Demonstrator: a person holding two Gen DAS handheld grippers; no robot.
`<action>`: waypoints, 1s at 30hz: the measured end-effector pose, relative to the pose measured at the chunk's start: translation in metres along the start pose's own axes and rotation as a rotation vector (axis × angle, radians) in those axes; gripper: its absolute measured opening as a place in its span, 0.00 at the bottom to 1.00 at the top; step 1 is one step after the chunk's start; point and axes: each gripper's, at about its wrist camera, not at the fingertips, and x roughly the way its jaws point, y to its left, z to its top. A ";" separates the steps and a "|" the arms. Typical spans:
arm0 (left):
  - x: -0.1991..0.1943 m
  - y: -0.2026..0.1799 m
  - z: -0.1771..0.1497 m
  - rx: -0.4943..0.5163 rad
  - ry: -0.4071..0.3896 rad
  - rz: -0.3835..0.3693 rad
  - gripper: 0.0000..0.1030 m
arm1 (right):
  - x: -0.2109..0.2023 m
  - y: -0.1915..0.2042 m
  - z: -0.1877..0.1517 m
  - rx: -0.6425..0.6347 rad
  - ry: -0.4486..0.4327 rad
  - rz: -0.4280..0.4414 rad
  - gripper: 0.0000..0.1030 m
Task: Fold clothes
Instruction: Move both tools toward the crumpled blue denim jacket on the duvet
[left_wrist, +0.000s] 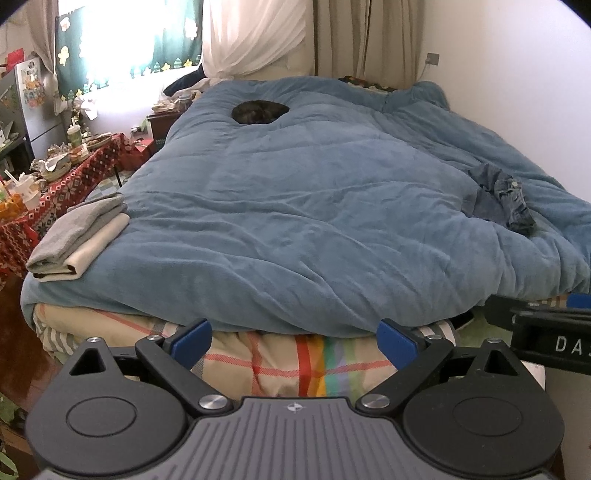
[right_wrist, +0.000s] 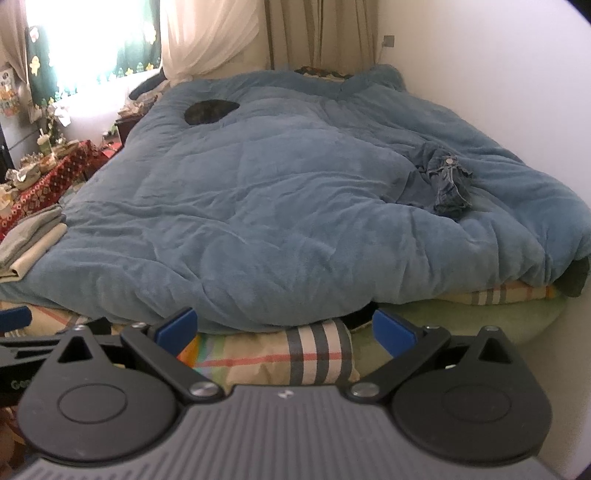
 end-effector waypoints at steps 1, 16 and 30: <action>0.001 0.000 -0.001 0.000 0.001 -0.002 0.93 | 0.002 -0.002 -0.001 0.008 -0.009 0.007 0.99; 0.092 -0.010 0.017 0.014 0.020 -0.001 0.88 | 0.102 -0.066 0.012 0.058 -0.019 -0.190 0.99; 0.174 -0.062 0.057 0.079 -0.040 -0.078 0.83 | 0.203 -0.101 0.042 -0.094 -0.123 -0.389 0.99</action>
